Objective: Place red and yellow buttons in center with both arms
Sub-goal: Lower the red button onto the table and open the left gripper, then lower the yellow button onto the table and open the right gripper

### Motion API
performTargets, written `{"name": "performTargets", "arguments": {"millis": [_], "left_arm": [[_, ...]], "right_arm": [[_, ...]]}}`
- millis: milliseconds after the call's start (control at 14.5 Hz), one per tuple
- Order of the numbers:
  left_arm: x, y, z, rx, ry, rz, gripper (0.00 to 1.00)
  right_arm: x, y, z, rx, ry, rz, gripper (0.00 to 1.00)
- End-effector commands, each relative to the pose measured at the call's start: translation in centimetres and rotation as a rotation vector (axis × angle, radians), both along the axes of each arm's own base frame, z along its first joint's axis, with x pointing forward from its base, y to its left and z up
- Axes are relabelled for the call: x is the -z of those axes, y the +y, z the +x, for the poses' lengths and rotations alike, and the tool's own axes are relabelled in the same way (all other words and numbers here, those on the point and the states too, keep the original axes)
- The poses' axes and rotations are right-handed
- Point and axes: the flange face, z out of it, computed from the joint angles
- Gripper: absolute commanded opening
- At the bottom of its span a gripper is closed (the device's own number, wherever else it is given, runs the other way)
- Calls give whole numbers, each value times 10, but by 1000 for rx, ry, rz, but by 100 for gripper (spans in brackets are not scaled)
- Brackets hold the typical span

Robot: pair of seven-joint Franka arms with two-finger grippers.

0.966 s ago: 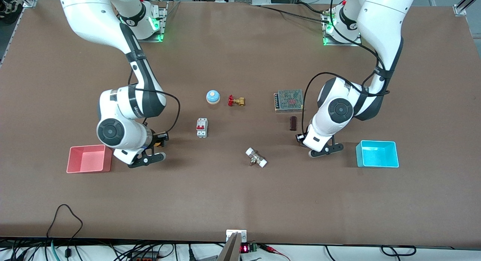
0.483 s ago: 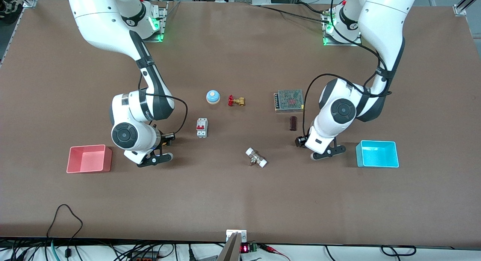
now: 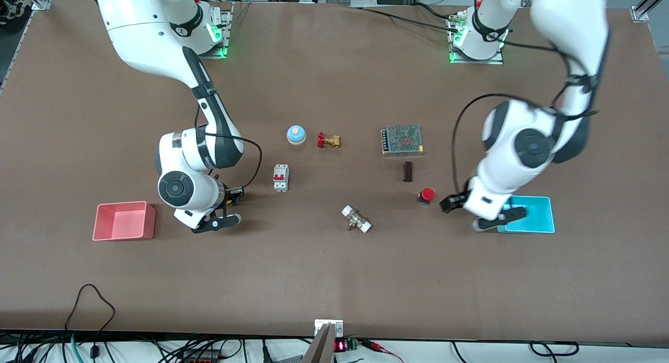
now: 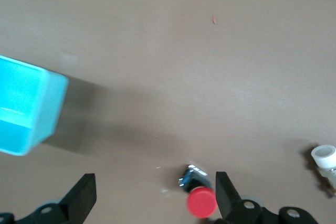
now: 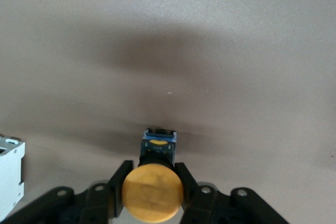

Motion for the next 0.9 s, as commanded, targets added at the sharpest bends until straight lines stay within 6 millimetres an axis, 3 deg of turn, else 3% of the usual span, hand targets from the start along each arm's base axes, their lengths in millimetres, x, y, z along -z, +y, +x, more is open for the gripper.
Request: {"name": "performTargets", "arguments": {"millis": [0,276,552,828], "left_arm": [[-46,28,-9,61,-16,22,100],[-93,67,-19,113,-26,34,100],[-144,100,-42,211,-9,52,100],[-189,134,-66,278,-9,65,100]], "right_arm": [[-14,3,1,18,-23,18,100],[-107,-3,2,96,-80,52,100],[-209,-27,-12,119,-104,90,100],[-284,-88,-16,191,-137,85,100]]}}
